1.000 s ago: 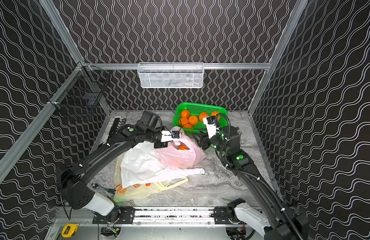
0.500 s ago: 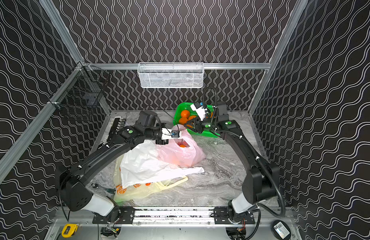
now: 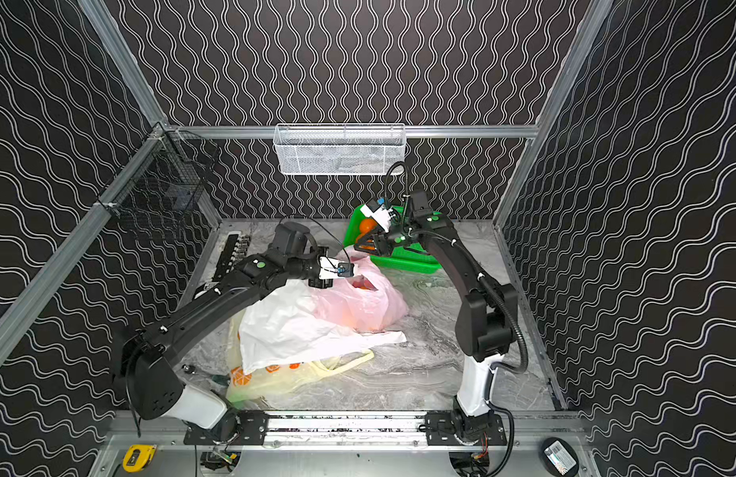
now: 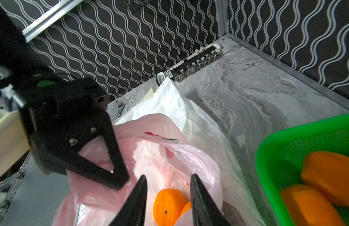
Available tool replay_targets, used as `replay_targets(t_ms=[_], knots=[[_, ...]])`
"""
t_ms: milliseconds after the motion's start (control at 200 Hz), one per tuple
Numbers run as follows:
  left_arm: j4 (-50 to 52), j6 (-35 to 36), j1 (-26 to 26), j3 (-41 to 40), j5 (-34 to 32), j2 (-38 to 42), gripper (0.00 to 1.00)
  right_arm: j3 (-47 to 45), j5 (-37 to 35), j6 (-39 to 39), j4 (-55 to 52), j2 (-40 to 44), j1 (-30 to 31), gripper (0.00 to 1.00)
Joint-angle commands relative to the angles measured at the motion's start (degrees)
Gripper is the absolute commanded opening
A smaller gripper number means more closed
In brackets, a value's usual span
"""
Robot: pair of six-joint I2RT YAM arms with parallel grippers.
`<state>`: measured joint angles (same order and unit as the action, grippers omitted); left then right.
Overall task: Place the oranges into plastic bags & tie knots
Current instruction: Tie the plastic bag at the center of the board.
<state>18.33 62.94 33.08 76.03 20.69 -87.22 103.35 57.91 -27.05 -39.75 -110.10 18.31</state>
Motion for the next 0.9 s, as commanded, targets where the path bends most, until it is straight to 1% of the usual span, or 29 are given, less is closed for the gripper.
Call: replay_targets(t_ms=[0,160,175,225,325,400,460,495,596,746,851,896], knots=[[-5.2,-0.4,-0.8,-0.3,-0.6,-0.1,0.0,-1.0,1.1,-4.9,-4.8,0.4,-0.1,0.39],[-6.7,-0.2,-0.9,0.0,-1.1,-0.5,0.0,-3.1,1.1,-5.6,-5.1,1.0,0.0,0.39],[-7.0,-0.2,-1.0,0.0,-1.2,-0.5,0.0,-3.2,1.2,-5.6,-5.1,2.5,0.0,0.39],[-7.8,-0.3,-1.0,-0.4,-1.7,-0.4,0.0,-3.8,1.4,-5.6,-4.9,3.3,0.0,0.39],[-8.5,-0.7,-1.0,-1.0,-1.7,-0.2,0.0,-4.8,2.0,-6.4,-5.0,4.2,0.4,0.42],[-9.1,-1.1,-1.0,-1.5,-1.6,-0.1,0.0,-5.5,1.4,-7.0,-5.0,4.7,1.0,0.47],[-9.3,-1.3,-1.0,-1.7,-1.7,0.3,0.0,-6.1,0.3,-6.6,-4.4,5.0,1.6,0.54],[-9.3,-1.3,-1.0,-1.9,-1.6,0.5,0.0,-6.4,-0.5,-6.1,-3.7,5.1,1.8,0.56],[-9.2,-1.5,-1.1,-2.4,-1.2,1.2,0.0,-6.6,-2.1,-5.3,-3.0,4.7,2.3,0.56],[-10.3,-2.4,-1.0,-4.3,-1.0,2.7,0.0,-7.0,-3.2,-5.3,-2.9,4.4,2.5,0.55],[-10.4,-2.6,-1.0,-5.3,-0.9,3.6,0.0,-8.8,-3.5,-4.1,-0.6,6.4,2.1,0.54],[-10.5,-2.7,-1.0,-5.9,-1.1,3.9,0.0,-9.9,-2.6,-2.5,1.9,8.2,1.8,0.57]])
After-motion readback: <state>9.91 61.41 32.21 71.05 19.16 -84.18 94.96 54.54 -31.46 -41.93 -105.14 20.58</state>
